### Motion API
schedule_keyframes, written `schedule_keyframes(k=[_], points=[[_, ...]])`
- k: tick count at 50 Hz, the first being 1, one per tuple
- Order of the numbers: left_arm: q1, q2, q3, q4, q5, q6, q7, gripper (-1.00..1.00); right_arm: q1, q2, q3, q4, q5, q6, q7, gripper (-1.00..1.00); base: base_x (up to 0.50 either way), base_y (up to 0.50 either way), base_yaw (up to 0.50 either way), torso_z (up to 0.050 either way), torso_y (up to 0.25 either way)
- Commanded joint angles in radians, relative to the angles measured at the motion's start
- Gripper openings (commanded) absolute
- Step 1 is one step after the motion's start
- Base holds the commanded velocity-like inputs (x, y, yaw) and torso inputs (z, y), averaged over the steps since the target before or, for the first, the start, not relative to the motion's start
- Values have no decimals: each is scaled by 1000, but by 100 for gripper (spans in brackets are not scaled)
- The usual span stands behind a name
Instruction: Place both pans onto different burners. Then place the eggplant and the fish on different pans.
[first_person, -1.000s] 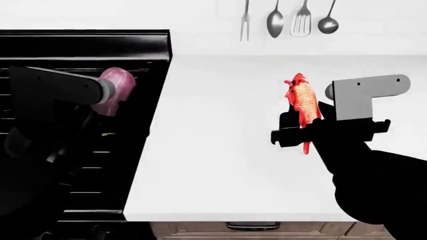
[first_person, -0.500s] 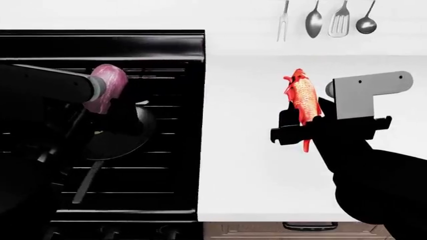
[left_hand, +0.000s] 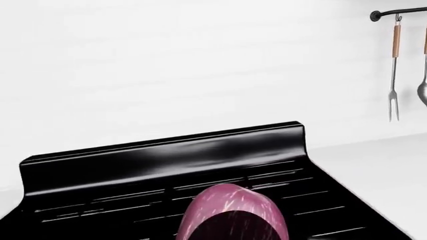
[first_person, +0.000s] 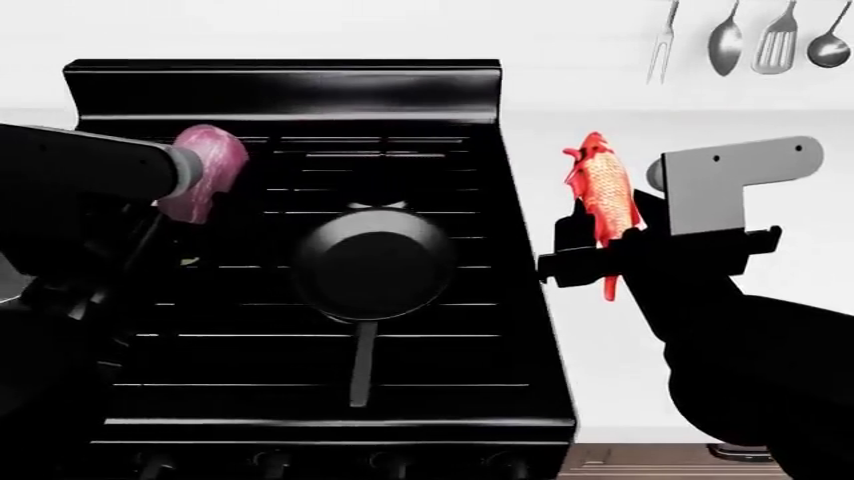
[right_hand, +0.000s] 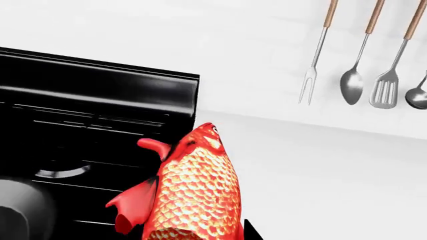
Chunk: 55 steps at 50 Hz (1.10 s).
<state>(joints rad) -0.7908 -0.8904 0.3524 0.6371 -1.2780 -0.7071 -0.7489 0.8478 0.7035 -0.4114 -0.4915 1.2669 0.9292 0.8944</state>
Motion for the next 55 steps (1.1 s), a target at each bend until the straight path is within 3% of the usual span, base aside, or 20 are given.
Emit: schedule_keyframes(k=[1,28,45,55], points=[[2,-6,-10,-6,-5,15,-2,-100,16,-4,-2,0,-10,11,-5,-100,0,500,0,0,0],[39,-17,-22,-15,13,43,8,-100,11,-6,-7,4,-15,-1,-12,-100,-1,500,0,0,0],[28,-25,-30,-12,4,39,-4,-100,58,-1,10,5,23,19,19,-100,127,0,0,0,1],[21,-37,-39,-12,-2,37,-5,-100,167,-49,-43,108,63,103,-4,-100,0,0,0,2,1]])
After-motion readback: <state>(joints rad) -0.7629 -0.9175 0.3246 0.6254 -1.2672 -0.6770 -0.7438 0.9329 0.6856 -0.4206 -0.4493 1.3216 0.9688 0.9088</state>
